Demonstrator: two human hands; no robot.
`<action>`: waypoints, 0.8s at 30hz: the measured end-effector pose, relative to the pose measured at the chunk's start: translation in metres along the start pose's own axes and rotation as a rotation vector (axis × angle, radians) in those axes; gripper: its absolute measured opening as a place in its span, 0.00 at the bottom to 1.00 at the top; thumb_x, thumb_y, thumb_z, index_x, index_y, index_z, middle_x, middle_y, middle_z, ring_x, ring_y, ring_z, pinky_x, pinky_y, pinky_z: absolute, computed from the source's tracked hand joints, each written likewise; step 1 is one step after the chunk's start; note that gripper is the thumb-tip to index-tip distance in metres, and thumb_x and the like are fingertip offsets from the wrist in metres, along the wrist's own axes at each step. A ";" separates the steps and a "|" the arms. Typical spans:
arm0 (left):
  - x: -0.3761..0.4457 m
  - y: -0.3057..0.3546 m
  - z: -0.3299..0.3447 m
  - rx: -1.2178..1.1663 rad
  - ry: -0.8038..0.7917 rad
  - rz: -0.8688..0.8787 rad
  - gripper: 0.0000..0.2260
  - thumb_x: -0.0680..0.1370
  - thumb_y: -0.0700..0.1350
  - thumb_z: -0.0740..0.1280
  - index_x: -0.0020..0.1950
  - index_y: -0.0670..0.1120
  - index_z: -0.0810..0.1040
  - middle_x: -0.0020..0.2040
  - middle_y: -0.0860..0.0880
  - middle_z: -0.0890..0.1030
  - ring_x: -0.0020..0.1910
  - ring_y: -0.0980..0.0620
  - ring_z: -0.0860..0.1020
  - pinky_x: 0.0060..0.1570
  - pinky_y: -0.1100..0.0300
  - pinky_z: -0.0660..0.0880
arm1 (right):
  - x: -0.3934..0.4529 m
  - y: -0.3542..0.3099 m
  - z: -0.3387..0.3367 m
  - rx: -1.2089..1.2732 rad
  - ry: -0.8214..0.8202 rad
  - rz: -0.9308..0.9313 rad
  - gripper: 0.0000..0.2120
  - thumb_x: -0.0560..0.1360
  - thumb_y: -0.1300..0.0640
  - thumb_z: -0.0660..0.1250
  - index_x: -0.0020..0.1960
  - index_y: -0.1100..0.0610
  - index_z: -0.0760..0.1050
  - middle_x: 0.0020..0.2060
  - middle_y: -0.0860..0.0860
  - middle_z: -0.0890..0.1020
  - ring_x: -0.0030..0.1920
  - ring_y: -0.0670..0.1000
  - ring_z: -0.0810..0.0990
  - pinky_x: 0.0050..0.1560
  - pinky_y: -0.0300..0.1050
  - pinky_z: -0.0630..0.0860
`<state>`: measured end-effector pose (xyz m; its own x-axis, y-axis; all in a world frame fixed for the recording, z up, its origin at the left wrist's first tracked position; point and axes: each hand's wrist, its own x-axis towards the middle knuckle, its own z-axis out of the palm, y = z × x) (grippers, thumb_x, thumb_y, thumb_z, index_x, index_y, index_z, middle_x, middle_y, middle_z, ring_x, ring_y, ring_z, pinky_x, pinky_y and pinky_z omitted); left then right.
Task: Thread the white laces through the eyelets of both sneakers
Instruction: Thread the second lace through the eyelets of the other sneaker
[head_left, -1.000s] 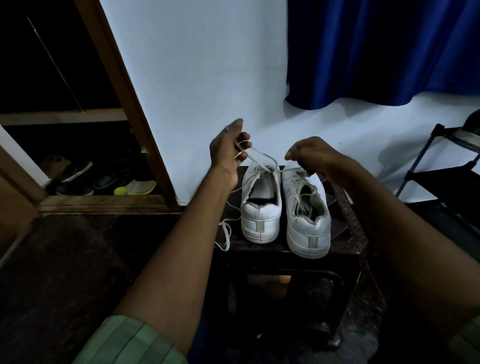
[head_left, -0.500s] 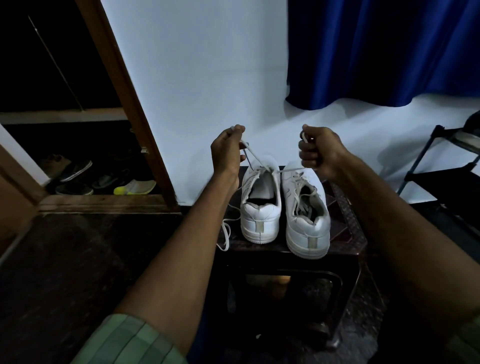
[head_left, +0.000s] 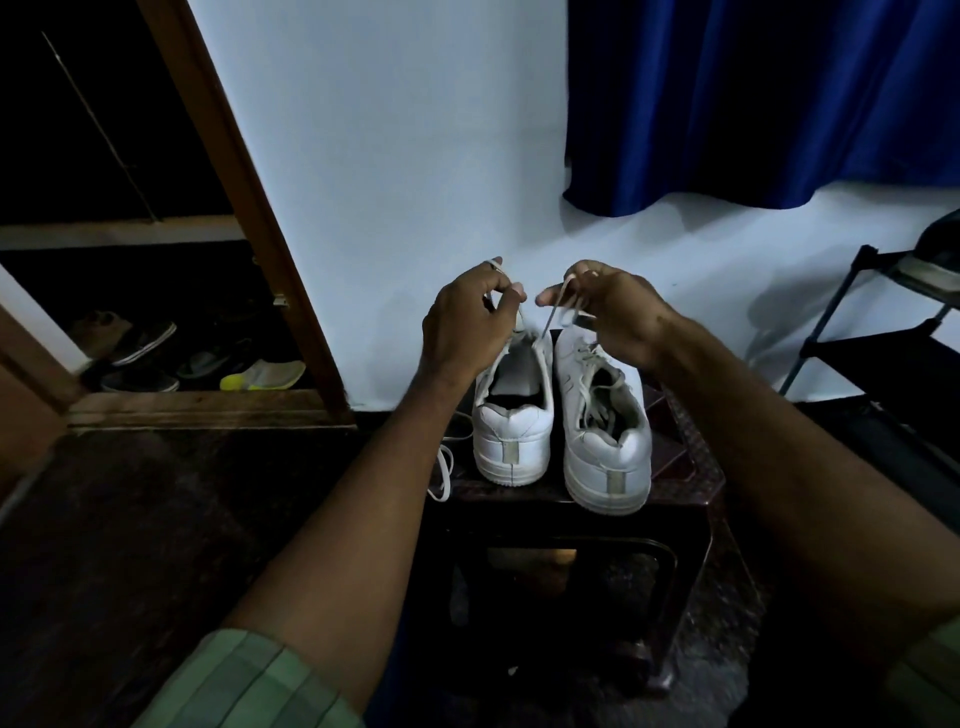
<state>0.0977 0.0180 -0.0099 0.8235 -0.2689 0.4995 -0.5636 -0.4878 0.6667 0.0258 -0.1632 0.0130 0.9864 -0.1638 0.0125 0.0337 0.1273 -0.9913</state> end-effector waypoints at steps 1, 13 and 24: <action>-0.001 -0.002 0.001 0.049 -0.011 0.028 0.06 0.78 0.53 0.69 0.45 0.53 0.82 0.68 0.59 0.81 0.54 0.54 0.83 0.51 0.58 0.75 | -0.001 -0.002 0.000 0.213 -0.016 0.015 0.13 0.83 0.64 0.53 0.42 0.56 0.70 0.36 0.57 0.81 0.43 0.57 0.81 0.56 0.55 0.78; -0.003 -0.026 0.004 0.252 -0.276 0.051 0.23 0.65 0.40 0.72 0.58 0.51 0.73 0.57 0.53 0.69 0.60 0.46 0.70 0.52 0.46 0.78 | 0.008 0.008 0.006 -1.228 -0.017 -0.103 0.02 0.71 0.57 0.75 0.42 0.53 0.87 0.34 0.46 0.83 0.40 0.48 0.81 0.42 0.41 0.73; -0.007 -0.015 0.004 0.222 -0.334 -0.208 0.24 0.64 0.53 0.63 0.59 0.56 0.79 0.59 0.52 0.80 0.59 0.46 0.80 0.61 0.47 0.78 | 0.004 -0.009 -0.002 0.092 0.219 0.098 0.12 0.76 0.59 0.58 0.35 0.53 0.64 0.27 0.50 0.62 0.28 0.51 0.58 0.34 0.44 0.68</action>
<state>0.1006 0.0241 -0.0258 0.9141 -0.3815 0.1373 -0.3863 -0.7166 0.5808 0.0287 -0.1671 0.0216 0.9276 -0.3531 -0.1218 -0.0361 0.2396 -0.9702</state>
